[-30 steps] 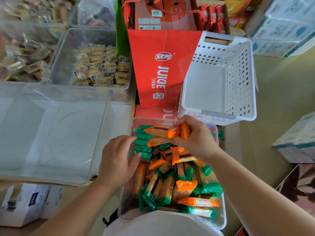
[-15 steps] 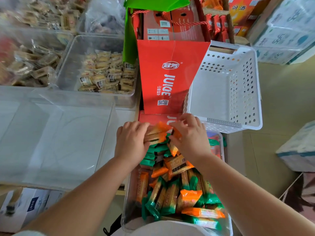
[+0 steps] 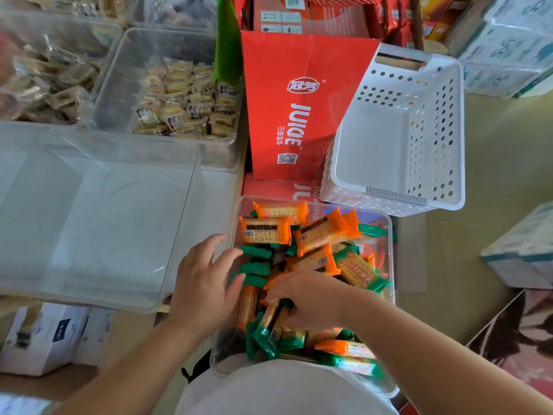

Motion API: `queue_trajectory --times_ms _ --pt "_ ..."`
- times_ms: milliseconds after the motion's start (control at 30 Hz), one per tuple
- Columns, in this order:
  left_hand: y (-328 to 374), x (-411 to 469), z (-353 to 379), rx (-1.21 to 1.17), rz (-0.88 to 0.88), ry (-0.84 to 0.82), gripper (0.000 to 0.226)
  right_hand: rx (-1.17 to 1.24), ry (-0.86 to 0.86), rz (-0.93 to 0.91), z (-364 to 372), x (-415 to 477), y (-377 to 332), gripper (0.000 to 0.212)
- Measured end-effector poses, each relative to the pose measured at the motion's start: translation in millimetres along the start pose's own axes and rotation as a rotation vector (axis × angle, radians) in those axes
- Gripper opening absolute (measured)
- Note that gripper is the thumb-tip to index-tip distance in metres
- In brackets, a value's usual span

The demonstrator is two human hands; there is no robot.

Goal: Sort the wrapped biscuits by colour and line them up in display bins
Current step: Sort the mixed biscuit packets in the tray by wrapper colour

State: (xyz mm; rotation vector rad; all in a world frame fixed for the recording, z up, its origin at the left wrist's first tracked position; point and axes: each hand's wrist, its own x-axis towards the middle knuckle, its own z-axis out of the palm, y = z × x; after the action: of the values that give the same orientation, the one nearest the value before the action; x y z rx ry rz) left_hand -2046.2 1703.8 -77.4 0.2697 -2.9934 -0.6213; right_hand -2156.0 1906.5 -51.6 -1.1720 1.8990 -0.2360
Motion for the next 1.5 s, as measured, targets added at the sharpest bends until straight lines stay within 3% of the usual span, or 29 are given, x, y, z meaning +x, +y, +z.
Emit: queue_trajectory --times_ms 200,367,533,700,967,1200,1367,1500 --pt "-9.2 -33.3 11.5 -0.042 -0.021 -0.077 0.056 -0.400 -0.155 -0.105 18.0 30.3 -13.1 0.070" --pt "-11.1 -33.2 16.2 -0.092 -0.026 -0.083 0.052 -0.391 -0.167 -0.104 18.8 31.8 -13.6 0.061" --pt "-14.1 -34.1 15.7 -0.173 -0.049 -0.094 0.050 -0.520 -0.209 -0.149 33.9 38.9 -28.0 0.081" --pt "-12.9 -34.5 12.9 -0.216 -0.085 -0.116 0.047 -0.559 -0.154 -0.204 36.7 39.4 -29.5 0.066" --pt "-11.9 -32.4 -3.9 -0.321 -0.152 -0.062 0.050 -0.359 0.005 -0.088 22.5 22.8 -12.8 0.057" --pt "-4.0 -28.1 -11.6 -0.293 -0.087 -0.041 0.042 -0.183 0.233 -0.001 5.6 9.3 -10.2 0.053" --pt "5.6 -19.7 -17.4 -0.276 -0.034 -0.070 0.058 0.256 0.387 0.183 -7.7 -5.1 -1.2 0.050" --pt "17.7 -11.7 -26.9 -0.407 -0.081 -0.191 0.062 0.547 0.405 0.136 -26.6 -20.7 -9.0 0.042"
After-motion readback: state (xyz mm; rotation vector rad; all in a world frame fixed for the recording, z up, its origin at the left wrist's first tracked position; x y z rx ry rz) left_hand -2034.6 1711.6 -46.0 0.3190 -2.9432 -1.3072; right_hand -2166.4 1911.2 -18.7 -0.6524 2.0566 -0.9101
